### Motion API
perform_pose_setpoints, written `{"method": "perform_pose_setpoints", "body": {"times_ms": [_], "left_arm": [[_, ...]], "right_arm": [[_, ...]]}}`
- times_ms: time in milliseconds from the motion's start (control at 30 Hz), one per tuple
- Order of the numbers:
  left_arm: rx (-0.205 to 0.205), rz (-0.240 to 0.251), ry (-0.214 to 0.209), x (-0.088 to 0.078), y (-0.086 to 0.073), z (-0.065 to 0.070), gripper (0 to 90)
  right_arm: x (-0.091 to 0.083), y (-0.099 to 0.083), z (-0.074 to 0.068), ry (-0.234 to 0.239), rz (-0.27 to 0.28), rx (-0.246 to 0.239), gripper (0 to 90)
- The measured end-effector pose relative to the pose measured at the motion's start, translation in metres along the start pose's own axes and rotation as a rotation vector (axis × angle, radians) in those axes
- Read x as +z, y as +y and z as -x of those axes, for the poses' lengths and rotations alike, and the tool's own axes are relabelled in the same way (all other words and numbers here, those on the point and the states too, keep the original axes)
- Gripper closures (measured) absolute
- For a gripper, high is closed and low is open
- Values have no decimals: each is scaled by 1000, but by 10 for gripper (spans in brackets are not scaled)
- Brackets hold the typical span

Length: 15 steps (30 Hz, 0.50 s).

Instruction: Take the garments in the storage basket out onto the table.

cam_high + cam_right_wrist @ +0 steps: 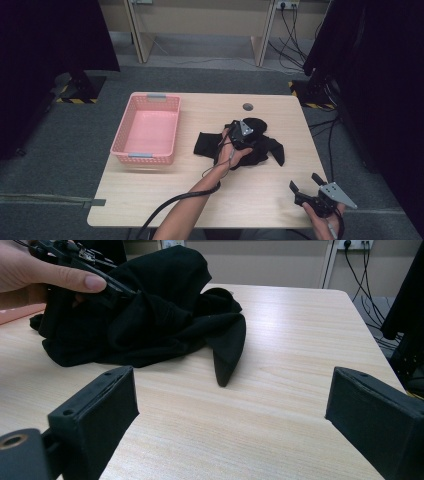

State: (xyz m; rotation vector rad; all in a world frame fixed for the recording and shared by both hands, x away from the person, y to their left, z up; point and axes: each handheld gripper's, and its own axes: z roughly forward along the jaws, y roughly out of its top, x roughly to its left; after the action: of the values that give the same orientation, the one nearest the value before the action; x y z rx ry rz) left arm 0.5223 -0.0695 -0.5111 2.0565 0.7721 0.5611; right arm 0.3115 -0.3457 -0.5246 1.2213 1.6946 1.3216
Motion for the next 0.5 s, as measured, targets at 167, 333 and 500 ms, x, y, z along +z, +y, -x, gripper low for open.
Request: {"method": "perform_pose_setpoints", "body": {"times_ms": [167,333,500], "left_arm": [[4,22,-6,-6,1,-1,117],[19,31,-8,-15,2,-1,93],[41,41,-2,-26,7,-1,83]], "right_arm": [[0,0,0,1,1,2,64],[0,0,0,1,2,1,64],[0,0,0,1,3,2,64]]}}
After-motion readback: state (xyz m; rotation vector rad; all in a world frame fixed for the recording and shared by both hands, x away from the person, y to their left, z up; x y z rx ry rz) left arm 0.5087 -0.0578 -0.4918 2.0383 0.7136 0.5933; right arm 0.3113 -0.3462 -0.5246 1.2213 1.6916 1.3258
